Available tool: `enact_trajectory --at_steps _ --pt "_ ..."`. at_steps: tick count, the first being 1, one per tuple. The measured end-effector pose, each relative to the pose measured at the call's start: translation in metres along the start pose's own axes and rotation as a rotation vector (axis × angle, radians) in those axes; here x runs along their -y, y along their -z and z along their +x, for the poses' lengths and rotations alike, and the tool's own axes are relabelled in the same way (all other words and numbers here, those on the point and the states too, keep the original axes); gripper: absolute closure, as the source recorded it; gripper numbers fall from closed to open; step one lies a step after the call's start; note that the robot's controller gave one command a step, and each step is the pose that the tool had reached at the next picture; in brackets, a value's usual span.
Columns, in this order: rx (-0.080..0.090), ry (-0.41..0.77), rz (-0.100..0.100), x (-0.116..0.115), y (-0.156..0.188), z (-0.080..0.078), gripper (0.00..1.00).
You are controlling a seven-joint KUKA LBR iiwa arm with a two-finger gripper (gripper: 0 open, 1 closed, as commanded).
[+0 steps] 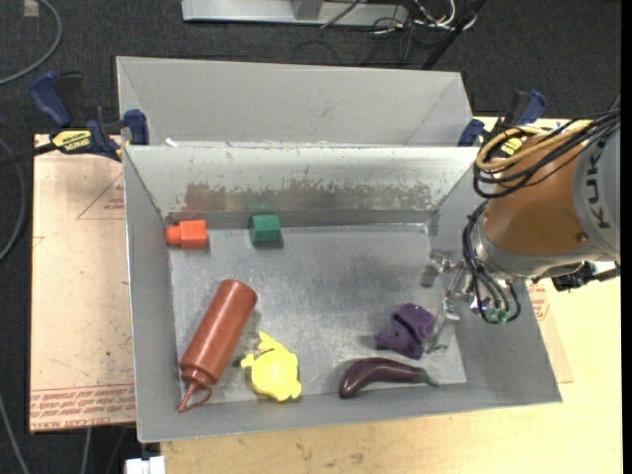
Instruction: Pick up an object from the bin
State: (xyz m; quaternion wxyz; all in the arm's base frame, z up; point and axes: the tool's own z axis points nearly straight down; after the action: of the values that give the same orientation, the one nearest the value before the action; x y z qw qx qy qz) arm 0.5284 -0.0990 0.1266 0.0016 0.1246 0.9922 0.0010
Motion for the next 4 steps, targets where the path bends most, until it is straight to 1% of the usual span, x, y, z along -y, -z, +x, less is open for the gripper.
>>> enact_trajectory --at_steps 1,2,3,4 --pt "0.0 0.255 0.0 0.008 -0.016 0.001 0.0" --pt "0.001 0.299 0.0 0.009 -0.031 0.017 0.0" --pt "0.006 0.321 -0.001 0.0 -0.055 0.037 1.0" --pt "0.006 0.321 -0.001 0.0 -0.055 0.037 1.0"
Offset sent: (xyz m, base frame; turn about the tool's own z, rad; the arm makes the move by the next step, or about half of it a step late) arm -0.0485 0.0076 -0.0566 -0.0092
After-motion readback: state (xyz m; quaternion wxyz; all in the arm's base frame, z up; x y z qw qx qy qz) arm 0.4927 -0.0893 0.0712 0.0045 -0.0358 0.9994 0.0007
